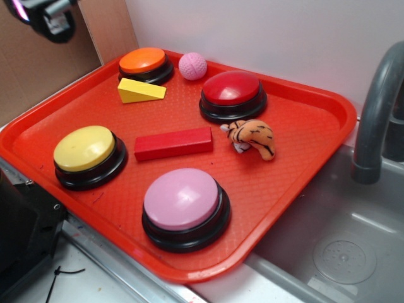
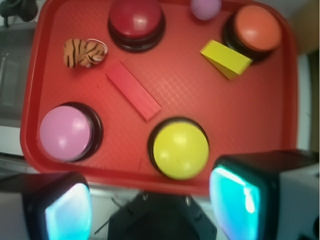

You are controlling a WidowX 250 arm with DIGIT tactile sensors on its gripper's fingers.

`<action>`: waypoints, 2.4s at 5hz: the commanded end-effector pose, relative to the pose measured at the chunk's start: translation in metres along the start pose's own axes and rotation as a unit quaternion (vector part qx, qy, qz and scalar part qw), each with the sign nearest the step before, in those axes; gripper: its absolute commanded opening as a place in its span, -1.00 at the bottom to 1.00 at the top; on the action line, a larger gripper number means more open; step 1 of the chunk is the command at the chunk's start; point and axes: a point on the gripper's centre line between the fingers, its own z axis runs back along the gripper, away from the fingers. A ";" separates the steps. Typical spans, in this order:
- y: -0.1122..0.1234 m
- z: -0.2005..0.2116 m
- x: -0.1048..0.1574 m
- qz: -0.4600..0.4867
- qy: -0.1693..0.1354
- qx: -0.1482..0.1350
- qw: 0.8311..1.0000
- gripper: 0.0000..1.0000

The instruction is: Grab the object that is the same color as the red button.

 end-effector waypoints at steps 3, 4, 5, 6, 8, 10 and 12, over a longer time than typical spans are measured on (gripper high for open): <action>0.000 -0.107 0.069 -0.160 -0.042 0.044 0.985 1.00; -0.002 -0.122 0.073 -0.174 -0.037 0.059 0.982 1.00; -0.013 -0.136 0.073 -0.202 -0.029 0.040 0.978 1.00; -0.019 -0.145 0.071 -0.213 -0.021 0.034 0.976 1.00; -0.031 -0.168 0.068 -0.222 0.007 0.061 0.973 1.00; -0.028 -0.168 0.068 -0.207 0.009 0.056 0.977 -1.00; -0.003 -0.116 0.068 -0.103 0.020 0.032 0.994 -1.00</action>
